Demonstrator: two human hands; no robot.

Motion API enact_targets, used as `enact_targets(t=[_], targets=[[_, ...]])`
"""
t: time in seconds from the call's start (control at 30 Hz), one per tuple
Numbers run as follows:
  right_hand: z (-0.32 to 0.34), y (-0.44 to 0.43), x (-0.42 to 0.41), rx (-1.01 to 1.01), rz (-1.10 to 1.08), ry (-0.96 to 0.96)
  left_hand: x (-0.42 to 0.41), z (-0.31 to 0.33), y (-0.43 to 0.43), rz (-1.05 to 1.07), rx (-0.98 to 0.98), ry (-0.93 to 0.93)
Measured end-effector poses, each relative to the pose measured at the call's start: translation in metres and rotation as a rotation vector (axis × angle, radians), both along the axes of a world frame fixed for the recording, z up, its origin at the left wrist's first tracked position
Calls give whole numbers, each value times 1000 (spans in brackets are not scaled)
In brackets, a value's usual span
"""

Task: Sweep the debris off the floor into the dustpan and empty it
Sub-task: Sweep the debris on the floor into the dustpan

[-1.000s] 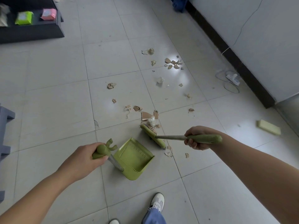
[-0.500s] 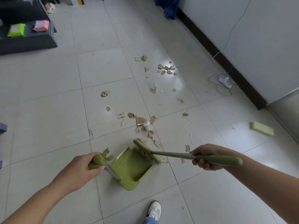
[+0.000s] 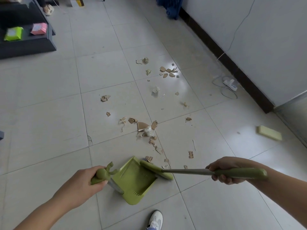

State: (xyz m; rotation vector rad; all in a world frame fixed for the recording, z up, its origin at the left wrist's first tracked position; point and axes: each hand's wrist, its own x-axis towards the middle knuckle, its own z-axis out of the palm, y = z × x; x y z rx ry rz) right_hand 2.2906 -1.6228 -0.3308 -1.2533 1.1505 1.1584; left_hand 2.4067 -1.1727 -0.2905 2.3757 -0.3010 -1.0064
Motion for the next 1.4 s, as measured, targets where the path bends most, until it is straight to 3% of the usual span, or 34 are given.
enact_targets(t=[0.63,0.93,1.4], targets=[[-11,-32,113,-118,83,-160,40,-2,-56,9,-49,-29],[3,-14,61,-79,-46,-177,57,-4,-63,-13,-78,-35],[33,23,-34,-159,-516,-156,81,4,-96,-192,-148,-42]])
